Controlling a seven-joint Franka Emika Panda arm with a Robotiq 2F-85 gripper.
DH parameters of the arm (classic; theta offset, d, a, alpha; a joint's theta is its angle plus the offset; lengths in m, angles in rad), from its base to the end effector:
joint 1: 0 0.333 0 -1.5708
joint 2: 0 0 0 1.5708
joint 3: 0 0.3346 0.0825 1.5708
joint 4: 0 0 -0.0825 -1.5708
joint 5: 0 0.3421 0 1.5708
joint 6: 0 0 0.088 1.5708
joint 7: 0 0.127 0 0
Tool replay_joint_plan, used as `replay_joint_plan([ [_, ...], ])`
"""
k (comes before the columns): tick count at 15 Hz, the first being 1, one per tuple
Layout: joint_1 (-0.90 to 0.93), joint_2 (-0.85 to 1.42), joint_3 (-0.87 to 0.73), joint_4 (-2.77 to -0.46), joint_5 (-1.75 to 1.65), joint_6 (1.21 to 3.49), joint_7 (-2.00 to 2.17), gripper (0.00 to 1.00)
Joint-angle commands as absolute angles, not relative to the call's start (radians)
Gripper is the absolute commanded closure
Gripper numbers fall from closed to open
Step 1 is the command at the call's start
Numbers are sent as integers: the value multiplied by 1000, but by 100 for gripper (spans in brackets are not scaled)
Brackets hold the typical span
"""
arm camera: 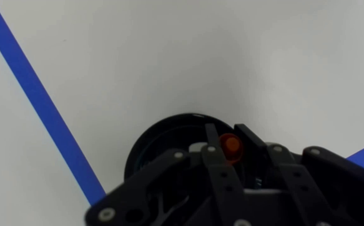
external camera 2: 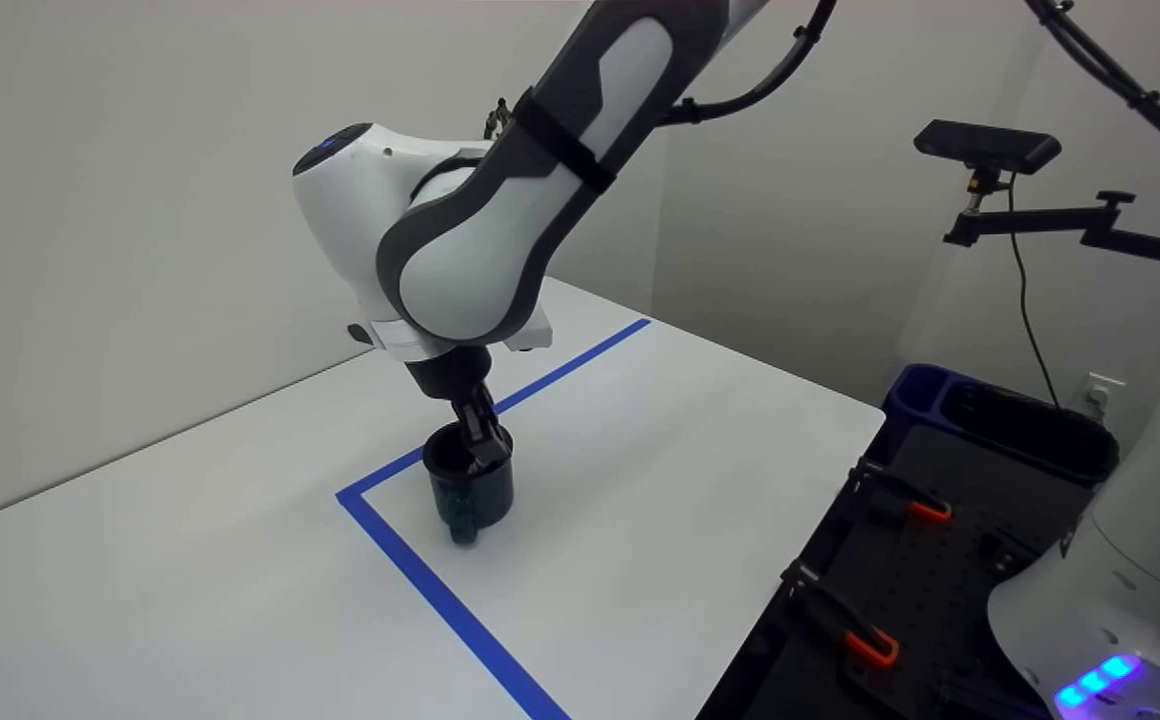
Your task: Take the marker out of the cup
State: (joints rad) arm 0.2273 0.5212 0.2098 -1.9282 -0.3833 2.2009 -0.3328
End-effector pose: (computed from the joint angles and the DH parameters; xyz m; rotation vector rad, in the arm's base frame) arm 0.5334 0.2223 0.2331 2.5664 1.4316 -0.3165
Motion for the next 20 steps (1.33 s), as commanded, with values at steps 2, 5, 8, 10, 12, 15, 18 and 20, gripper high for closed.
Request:
replay_joint_plan([
  [2,221,449,214,-1952,-354,2201,-347,95],
  [5,218,387,214,-1971,-347,2200,-341,95],
  [8,205,308,211,-2003,-334,2194,-336,95],
  [10,199,256,202,-2021,-327,2172,-319,95],
  [12,190,210,189,-2040,-332,2152,-290,95],
  [15,173,178,158,-2067,-357,2178,-249,95],
  [18,135,197,124,-2085,-341,2231,-261,95],
  [20,107,218,104,-2098,-325,2271,-280,95],
])
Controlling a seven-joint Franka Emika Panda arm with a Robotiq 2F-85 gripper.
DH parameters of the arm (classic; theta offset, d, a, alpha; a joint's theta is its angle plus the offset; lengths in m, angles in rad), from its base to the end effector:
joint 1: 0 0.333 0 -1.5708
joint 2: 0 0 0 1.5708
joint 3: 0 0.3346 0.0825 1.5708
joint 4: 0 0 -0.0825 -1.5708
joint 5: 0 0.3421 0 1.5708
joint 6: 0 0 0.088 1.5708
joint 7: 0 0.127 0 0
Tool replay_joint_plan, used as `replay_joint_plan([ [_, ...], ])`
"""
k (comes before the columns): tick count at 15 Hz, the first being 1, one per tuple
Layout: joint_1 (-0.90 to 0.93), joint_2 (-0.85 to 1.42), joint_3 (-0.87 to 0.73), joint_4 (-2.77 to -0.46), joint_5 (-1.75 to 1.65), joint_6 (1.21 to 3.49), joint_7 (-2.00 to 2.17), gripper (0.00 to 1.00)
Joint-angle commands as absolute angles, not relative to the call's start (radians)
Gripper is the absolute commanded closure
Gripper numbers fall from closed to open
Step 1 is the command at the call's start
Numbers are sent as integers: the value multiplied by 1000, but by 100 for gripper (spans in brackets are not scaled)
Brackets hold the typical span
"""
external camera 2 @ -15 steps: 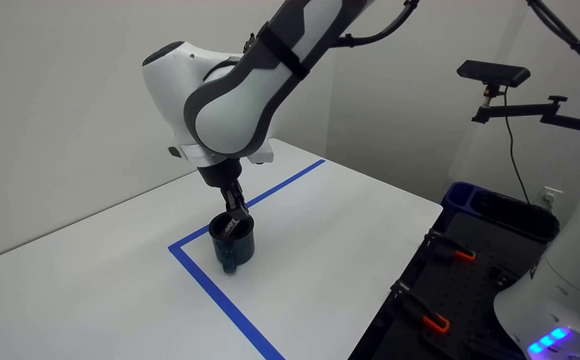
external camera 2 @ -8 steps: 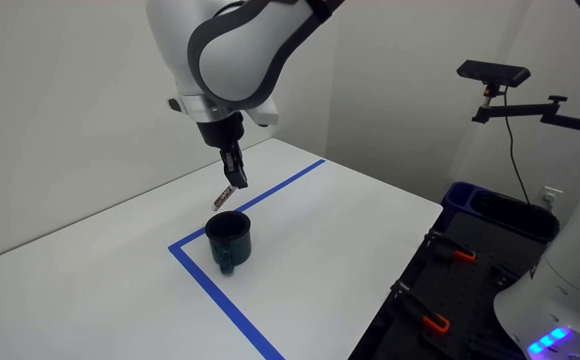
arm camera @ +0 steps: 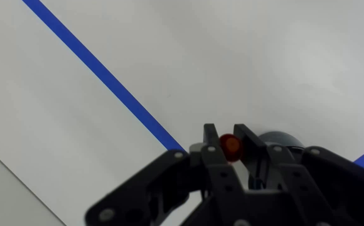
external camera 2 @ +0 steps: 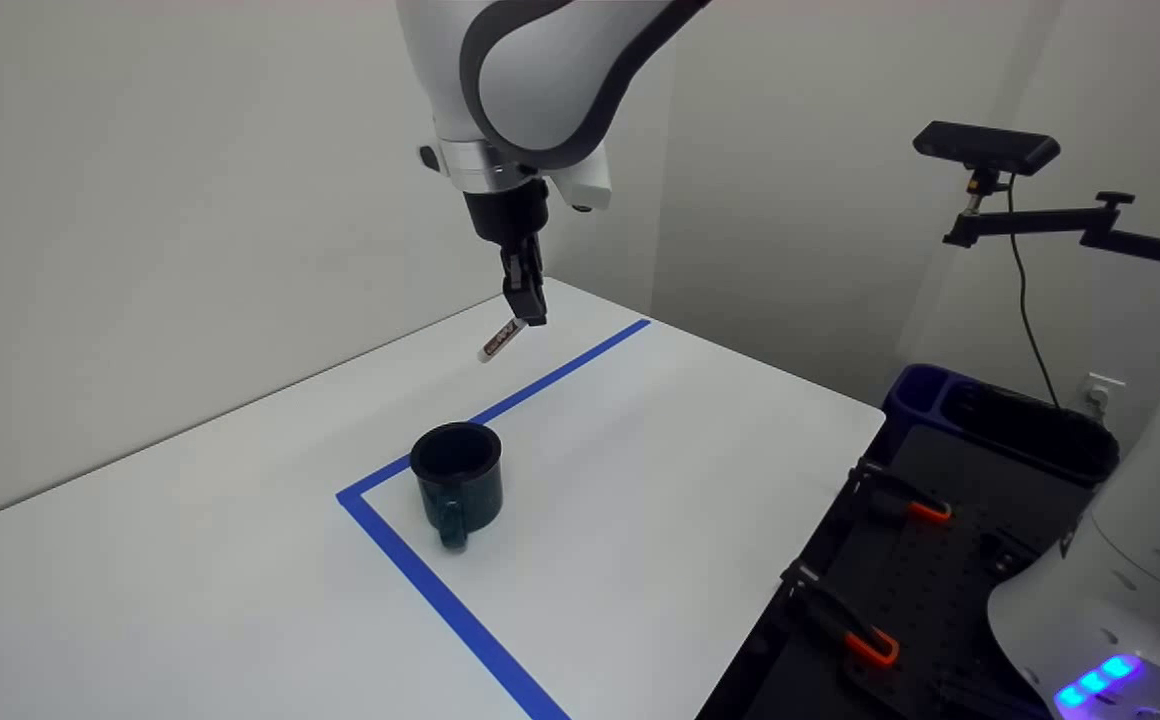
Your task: Take the marker out of the cup
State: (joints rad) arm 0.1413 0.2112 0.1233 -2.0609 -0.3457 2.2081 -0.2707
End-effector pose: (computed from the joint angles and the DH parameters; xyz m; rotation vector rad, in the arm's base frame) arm 0.5328 0.1248 0.3555 2.6949 1.0588 -0.0873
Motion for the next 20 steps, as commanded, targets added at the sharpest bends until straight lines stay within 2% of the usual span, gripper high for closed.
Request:
replay_joint_plan([
  [1,91,235,98,-2104,-309,2293,-297,95],
  [10,22,439,123,-2079,-148,2362,-436,95],
  [20,28,536,112,-2050,-142,2452,-387,95],
])
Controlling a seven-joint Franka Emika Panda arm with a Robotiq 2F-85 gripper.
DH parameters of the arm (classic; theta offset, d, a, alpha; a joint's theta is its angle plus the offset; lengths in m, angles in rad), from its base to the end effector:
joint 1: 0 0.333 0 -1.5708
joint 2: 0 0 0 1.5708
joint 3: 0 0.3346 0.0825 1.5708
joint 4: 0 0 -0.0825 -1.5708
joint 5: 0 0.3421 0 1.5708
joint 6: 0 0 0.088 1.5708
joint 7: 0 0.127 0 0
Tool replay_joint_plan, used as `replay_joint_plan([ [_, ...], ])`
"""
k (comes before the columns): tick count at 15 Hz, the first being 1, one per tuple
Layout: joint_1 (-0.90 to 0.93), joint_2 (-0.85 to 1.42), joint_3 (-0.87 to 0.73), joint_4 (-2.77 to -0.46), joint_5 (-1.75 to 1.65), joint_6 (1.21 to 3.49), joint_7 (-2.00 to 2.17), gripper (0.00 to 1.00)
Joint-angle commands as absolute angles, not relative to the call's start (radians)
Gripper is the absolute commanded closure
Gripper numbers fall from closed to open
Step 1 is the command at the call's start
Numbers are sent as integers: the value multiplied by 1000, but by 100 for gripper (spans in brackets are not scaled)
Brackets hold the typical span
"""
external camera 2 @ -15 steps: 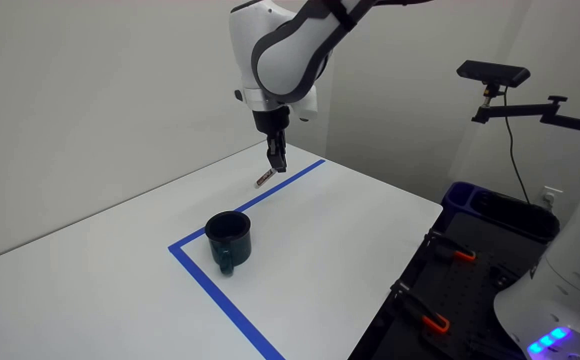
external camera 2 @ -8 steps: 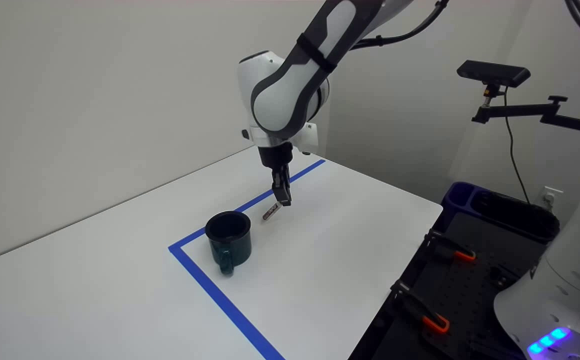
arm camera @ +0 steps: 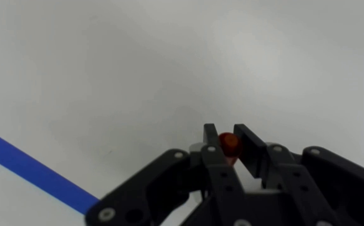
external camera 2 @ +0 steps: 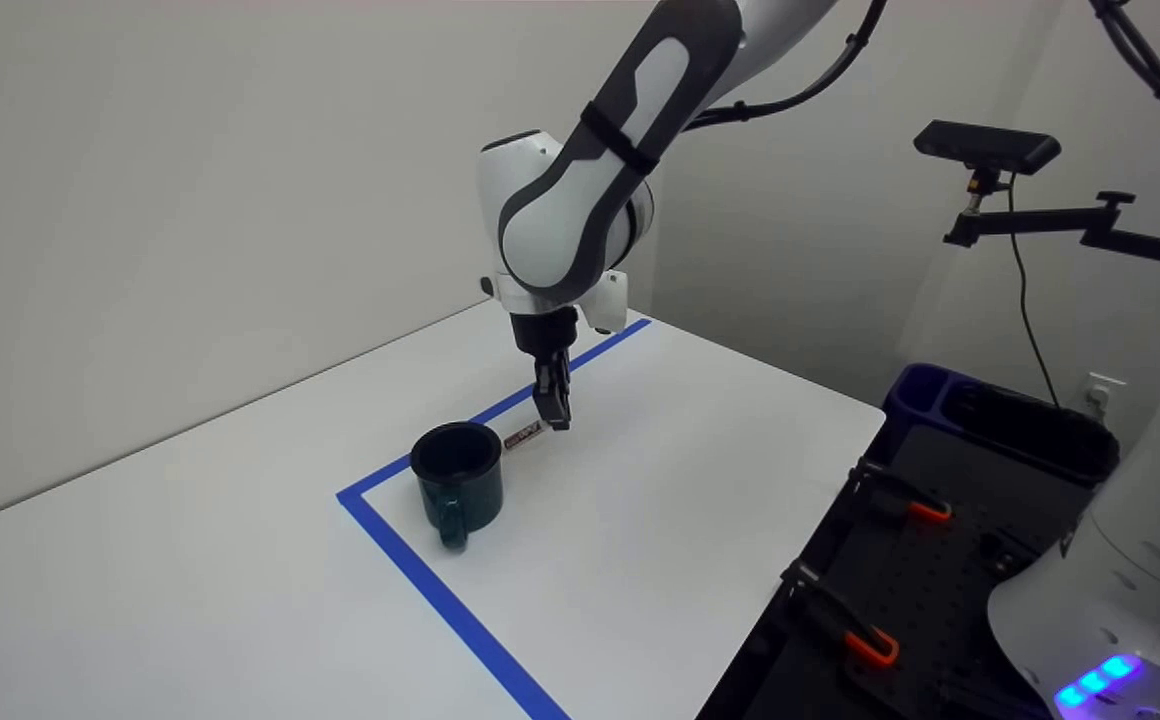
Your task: Take the marker out of the cup
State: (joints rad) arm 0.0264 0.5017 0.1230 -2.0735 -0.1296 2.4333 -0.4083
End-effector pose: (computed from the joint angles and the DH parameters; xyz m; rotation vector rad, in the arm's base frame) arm 0.5504 0.0799 0.2061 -2.9695 -1.0022 0.2143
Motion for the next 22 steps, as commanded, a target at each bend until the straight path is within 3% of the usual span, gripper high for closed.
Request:
replay_joint_plan([
  [1,30,547,105,-2045,-149,2451,-382,95],
  [11,22,650,105,-1982,-142,2427,-391,95],
  [12,24,651,104,-1982,-141,2430,-385,54],
  [15,27,631,102,-1992,-136,2438,-360,40],
  [20,33,583,98,-1987,-141,2407,-341,1],
  [22,35,554,99,-1991,-142,2399,-335,0],
])
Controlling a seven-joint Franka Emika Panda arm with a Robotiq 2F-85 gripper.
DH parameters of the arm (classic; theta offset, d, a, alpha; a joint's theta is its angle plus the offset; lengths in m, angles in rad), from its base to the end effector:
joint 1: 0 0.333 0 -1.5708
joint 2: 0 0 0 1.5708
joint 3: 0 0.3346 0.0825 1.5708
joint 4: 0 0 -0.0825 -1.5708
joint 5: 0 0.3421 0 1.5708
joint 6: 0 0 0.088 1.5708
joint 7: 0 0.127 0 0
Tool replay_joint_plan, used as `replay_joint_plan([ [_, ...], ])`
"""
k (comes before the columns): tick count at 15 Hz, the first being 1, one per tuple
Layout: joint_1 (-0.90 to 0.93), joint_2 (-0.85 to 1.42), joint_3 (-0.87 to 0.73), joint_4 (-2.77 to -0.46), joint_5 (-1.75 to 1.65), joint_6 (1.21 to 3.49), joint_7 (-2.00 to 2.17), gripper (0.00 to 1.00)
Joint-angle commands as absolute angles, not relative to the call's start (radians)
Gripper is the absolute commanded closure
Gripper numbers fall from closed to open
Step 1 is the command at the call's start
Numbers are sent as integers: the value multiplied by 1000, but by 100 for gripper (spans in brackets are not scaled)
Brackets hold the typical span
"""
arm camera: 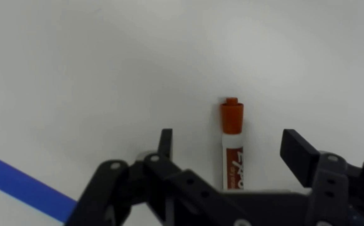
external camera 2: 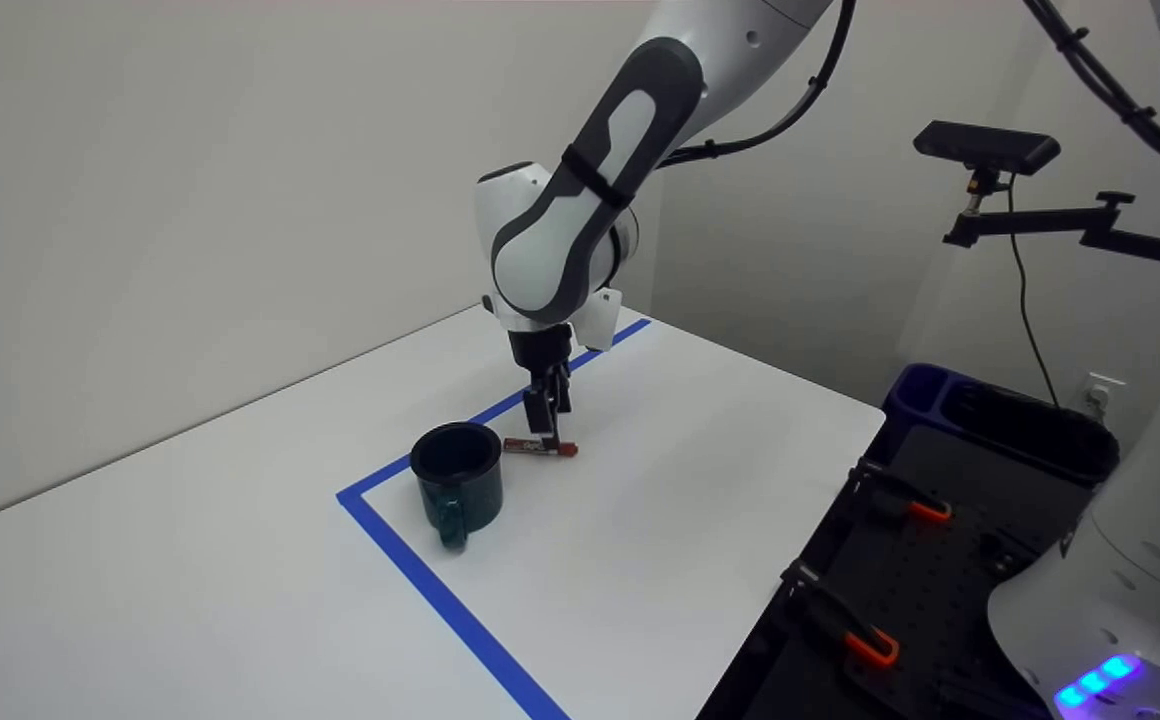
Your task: Take the marker out of the cup
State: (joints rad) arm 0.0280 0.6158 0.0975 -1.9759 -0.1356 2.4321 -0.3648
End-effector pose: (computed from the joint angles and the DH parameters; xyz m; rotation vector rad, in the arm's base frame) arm 0.5728 0.0689 0.1721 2.9945 0.9045 -0.2439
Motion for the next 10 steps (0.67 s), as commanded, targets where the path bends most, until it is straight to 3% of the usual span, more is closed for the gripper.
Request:
replay_joint_plan([
  [1,39,529,99,-1999,-144,2390,-332,0],
  [10,74,365,100,-2022,-155,2331,-324,0],
])
